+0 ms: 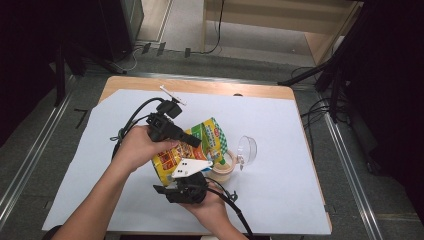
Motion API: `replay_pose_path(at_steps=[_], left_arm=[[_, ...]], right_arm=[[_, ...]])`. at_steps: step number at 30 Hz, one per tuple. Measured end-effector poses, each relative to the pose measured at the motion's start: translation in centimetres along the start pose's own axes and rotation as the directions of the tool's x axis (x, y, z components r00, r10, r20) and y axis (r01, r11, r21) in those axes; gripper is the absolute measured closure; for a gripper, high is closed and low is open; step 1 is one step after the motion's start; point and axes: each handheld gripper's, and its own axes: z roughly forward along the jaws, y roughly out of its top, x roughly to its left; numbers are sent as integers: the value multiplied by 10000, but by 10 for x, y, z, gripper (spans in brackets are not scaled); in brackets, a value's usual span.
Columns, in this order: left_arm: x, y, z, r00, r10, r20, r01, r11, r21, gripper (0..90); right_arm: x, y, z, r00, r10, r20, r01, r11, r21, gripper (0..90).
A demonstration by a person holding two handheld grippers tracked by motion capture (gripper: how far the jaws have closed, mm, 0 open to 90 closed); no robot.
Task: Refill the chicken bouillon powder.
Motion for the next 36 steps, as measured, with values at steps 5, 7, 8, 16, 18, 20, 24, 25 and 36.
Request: replay_pose_path(at_steps=[5, 7, 8, 16, 18, 20, 24, 25, 36], left_arm=[[5, 0, 5, 9997, 178, 175, -180, 9998, 97, 829], [7, -1, 7, 9993, 262, 280, -266, 9996, 131, 863], [7, -1, 7, 9991, 293, 306, -298, 9994, 163, 872], [14, -9, -2, 9966, 443, 689, -454, 9989, 134, 884], [16, -12, -6, 9952, 521, 830, -528, 9986, 56, 884], [18, -15, -10, 9942, 520, 940, -517, 9986, -57, 884], [21, -20, -17, 9936, 569, 974, -547, 9982, -253, 886], [22, -21, -18, 9933, 637, 964, -615, 9978, -249, 887], [31, -29, -25, 9884, 1028, 1121, -981, 9941, -468, 883]], right_arm=[[-3, -4, 1, 9997, -197, -127, 198, 9998, 76, 591], [-4, -7, 1, 9995, -292, -67, 293, 9995, 105, 583], [-5, -9, 0, 9996, -260, -61, 261, 9996, 104, 577], [-3, -13, 5, 9998, -217, -53, 218, 9993, 291, 510], [-4, -14, 5, 9997, -219, -68, 221, 9993, 299, 507], [-5, -15, 5, 9998, -172, 28, 171, 9994, 313, 499], [-8, -15, 3, 10000, 29, 54, -30, 9997, 224, 495], [-8, -16, 3, 10000, 31, 86, -33, 9998, 206, 493], [-11, -15, -3, 9990, 37, 449, -40, 10000, 75, 485]])
